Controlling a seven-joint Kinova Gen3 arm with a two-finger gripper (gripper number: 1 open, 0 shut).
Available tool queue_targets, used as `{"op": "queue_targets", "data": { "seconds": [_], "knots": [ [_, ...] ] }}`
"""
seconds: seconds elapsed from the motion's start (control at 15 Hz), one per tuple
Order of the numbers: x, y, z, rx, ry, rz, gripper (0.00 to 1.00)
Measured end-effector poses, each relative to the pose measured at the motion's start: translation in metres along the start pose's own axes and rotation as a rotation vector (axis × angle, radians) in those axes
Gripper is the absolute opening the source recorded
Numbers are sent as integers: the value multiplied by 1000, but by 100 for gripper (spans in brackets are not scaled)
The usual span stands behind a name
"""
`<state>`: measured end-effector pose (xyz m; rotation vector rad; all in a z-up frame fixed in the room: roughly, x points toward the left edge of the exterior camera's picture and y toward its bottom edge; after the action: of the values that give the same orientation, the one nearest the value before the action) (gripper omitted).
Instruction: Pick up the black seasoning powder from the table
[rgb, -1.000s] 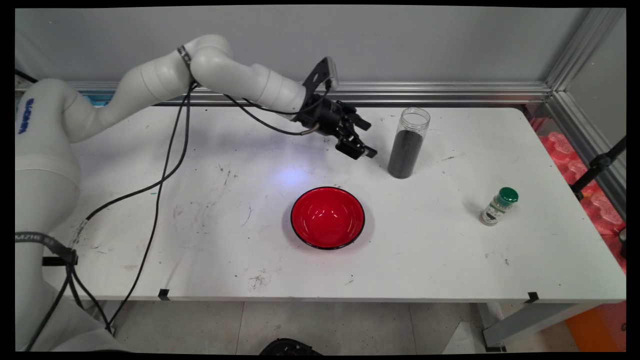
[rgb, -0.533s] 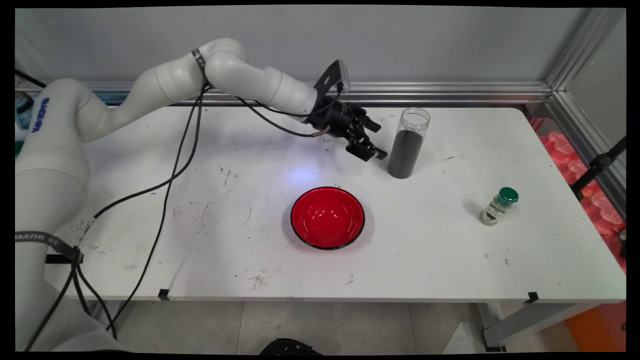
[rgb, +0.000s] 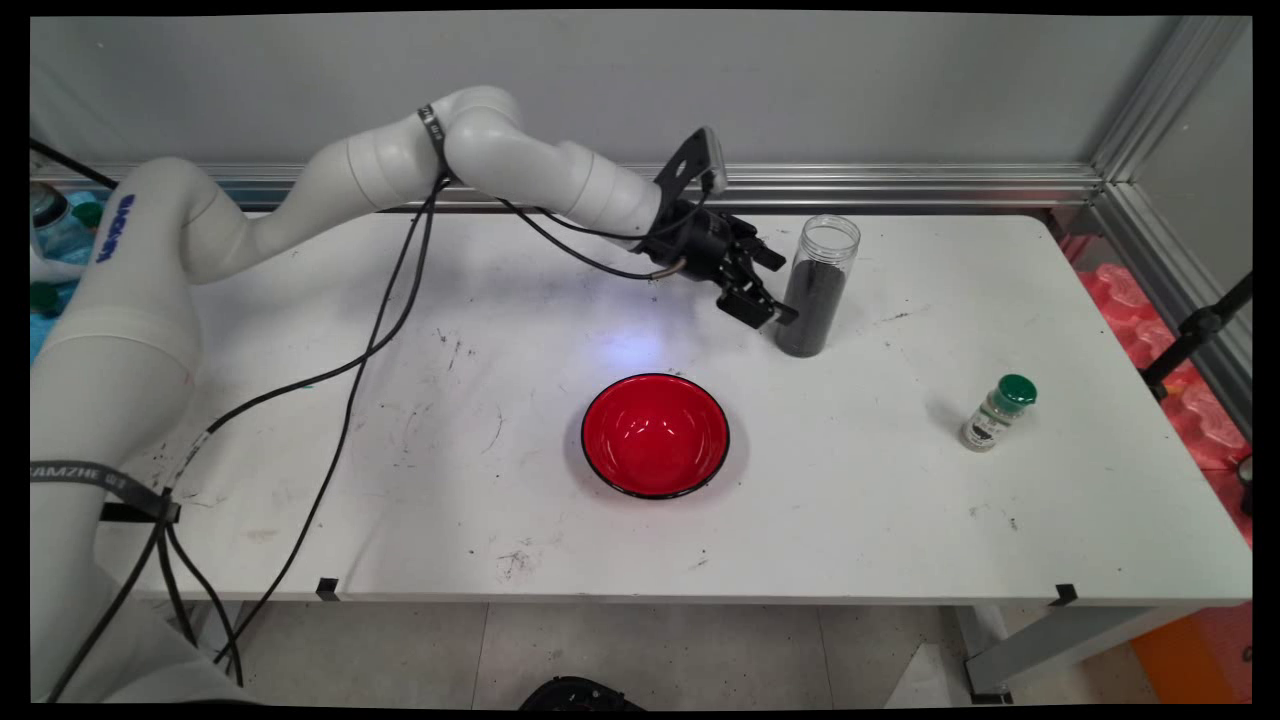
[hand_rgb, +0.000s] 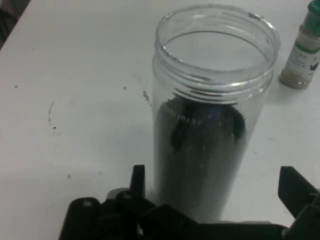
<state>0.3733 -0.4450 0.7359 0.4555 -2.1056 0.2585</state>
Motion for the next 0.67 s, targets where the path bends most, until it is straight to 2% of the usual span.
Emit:
{"op": "queue_targets", "data": {
  "seconds": [0.67],
  "knots": [
    [0, -1, 29, -4, -3, -21, 100]
  ]
}}
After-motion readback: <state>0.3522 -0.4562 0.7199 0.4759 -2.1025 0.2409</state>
